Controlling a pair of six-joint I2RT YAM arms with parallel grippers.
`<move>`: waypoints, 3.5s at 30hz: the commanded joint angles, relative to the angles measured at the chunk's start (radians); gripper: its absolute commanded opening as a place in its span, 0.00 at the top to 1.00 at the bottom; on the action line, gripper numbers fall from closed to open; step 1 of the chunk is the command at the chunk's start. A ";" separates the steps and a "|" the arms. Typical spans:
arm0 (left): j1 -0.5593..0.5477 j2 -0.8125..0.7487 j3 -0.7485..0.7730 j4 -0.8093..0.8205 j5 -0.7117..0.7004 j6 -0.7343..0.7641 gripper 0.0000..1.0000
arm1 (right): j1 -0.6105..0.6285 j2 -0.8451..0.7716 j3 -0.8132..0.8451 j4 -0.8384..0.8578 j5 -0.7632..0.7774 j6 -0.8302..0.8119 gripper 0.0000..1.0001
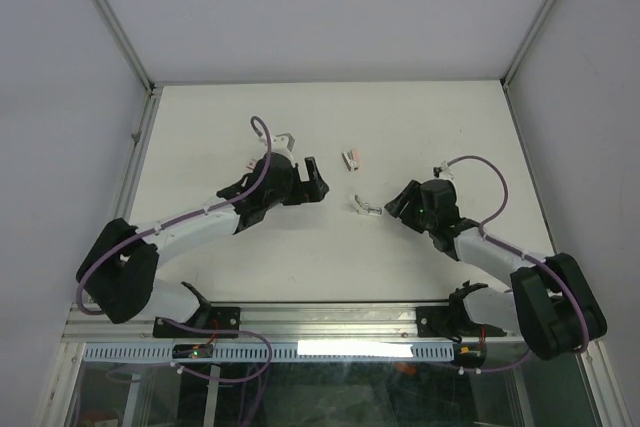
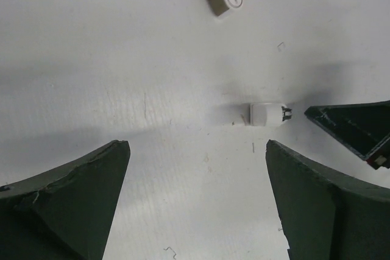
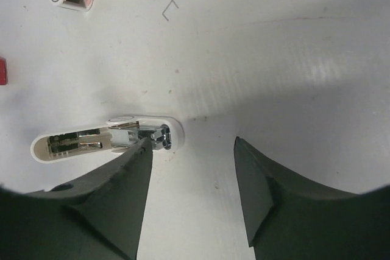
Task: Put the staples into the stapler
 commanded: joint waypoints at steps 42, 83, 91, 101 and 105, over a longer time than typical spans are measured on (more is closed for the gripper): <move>0.468 -0.367 0.142 -0.378 0.128 0.340 0.01 | 0.137 0.785 1.042 -0.390 0.070 -0.690 0.32; 0.192 -0.264 0.047 0.190 0.465 -0.157 0.03 | 0.330 -0.076 0.323 0.121 -0.187 -0.657 1.00; 0.093 -0.120 0.086 0.240 0.523 -0.197 0.17 | 0.385 -0.124 0.286 0.136 -0.145 -0.677 1.00; 0.048 -0.093 0.069 0.245 0.506 -0.220 0.39 | 0.398 -0.112 0.290 0.137 -0.130 -0.684 1.00; 0.046 -0.104 0.052 0.245 0.505 -0.229 0.46 | 0.399 -0.112 0.287 0.137 -0.126 -0.683 1.00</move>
